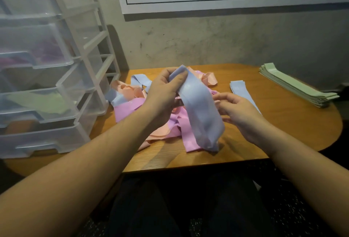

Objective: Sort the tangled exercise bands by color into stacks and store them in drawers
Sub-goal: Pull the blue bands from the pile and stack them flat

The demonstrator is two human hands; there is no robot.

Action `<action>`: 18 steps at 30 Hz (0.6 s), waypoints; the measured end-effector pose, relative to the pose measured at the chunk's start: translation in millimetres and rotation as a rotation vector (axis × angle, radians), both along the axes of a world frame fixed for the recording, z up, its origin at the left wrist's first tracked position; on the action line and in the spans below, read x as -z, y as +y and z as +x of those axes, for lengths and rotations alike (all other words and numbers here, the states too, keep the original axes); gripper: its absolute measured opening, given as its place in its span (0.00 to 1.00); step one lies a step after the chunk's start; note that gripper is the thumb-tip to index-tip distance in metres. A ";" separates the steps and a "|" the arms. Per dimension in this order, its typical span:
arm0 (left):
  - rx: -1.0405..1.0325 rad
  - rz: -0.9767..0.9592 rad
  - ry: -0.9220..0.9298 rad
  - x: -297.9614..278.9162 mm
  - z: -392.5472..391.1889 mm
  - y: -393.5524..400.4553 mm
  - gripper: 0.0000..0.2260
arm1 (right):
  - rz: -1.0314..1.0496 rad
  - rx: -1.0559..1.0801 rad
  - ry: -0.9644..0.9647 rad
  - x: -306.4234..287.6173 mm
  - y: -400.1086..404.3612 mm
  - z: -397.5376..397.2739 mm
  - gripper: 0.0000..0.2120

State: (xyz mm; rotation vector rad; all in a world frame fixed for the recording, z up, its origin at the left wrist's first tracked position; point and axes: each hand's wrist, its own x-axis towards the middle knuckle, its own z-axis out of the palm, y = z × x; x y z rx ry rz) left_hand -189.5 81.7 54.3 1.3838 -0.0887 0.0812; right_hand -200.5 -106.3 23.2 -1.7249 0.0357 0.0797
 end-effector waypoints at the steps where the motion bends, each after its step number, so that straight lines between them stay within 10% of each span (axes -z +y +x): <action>1: -0.003 0.033 -0.027 -4.3 -2.4 -3.1 0.05 | 0.100 -0.022 -0.011 -4.8 1.6 -1.3 0.12; 4: 0.000 0.125 -0.084 -16.5 -8.5 -11.8 0.03 | 0.326 -0.158 -0.031 -23.8 4.9 -7.7 0.12; 18: 0.066 0.567 -0.395 -42.4 -20.1 -33.5 0.06 | 0.002 -0.066 -0.492 -58.1 -12.8 -17.8 0.03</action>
